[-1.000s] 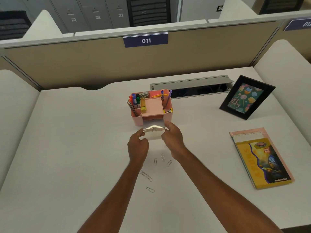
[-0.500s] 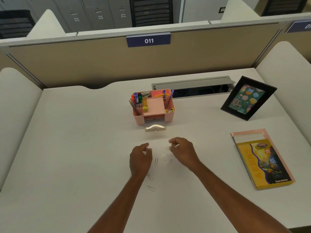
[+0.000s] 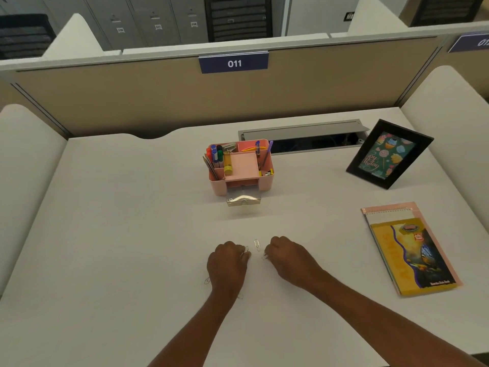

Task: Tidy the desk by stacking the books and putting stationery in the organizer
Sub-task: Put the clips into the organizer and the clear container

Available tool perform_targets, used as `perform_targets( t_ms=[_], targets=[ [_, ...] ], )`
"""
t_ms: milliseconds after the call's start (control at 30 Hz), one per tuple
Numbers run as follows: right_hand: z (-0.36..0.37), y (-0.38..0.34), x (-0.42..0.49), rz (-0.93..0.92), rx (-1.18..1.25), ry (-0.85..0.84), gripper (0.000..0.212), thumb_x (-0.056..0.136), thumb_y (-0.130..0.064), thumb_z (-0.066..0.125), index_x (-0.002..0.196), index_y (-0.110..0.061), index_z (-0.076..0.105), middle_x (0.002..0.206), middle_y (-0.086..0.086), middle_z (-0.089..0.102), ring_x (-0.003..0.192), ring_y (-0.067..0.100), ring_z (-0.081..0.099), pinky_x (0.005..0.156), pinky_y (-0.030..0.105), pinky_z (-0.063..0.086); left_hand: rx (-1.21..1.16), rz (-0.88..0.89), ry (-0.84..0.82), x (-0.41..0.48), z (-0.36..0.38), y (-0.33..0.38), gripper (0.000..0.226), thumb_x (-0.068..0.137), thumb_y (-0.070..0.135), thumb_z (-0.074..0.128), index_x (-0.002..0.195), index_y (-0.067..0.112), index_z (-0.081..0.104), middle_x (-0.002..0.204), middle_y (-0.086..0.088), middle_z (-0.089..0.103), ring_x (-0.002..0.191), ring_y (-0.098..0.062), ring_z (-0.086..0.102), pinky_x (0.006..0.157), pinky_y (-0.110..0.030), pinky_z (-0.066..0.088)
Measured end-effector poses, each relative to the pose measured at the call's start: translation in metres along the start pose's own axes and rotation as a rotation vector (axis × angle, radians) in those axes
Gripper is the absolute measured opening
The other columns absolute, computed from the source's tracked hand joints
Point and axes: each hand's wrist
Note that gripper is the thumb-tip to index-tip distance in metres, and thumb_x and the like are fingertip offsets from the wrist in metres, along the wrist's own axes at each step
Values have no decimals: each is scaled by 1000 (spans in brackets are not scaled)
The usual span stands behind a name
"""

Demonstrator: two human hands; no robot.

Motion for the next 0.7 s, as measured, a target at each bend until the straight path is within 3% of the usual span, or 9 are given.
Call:
perform_targets(
  t_ms=[100,300,367,433,533,700],
  targets=[
    [3,0,-1,-81,-108,15,17,83,-7,72,81,-17,58,82,1,53,70,23,52,52,33,36,52,16,15,-2,0,2,29,101,46,55,93,28,77,89,5,68,89,-18,65,75,-36,53],
    [9,-1,-4,-169,-276,-57,25,69,5,67,82,-14,56,80,5,51,68,25,49,50,38,42,171,146,10,-4,-1,7,27,102,31,50,88,23,72,92,3,65,89,-21,60,71,-36,50],
    [9,-1,-3,-202,-318,-65,27,67,7,64,81,-14,54,77,5,50,65,25,48,49,37,41,211,202,-38,-2,0,7,17,91,23,67,74,20,71,78,1,64,77,-22,60,63,-36,49],
    [7,-2,-2,-249,-363,-59,26,69,8,61,80,-14,52,74,5,49,62,24,47,47,36,41,300,273,-57,-2,4,7,25,66,7,84,57,17,63,61,-1,57,62,-23,57,52,-34,45],
    [6,-3,0,-294,-435,-57,25,70,9,60,79,-13,52,72,5,49,60,23,48,45,35,41,354,330,-70,-5,5,7,37,44,-8,85,51,15,56,54,-4,52,54,-24,54,49,-32,42],
    [7,-6,0,-328,-544,-68,24,74,11,46,78,-12,52,70,5,49,60,21,47,46,32,38,442,411,-86,-3,3,10,39,38,-7,85,55,14,56,54,-5,51,54,-22,52,50,-33,45]
  ],
)
Point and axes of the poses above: each hand's wrist, its own x-axis towards the middle knuckle, its own z-axis out of the palm, y = z × x
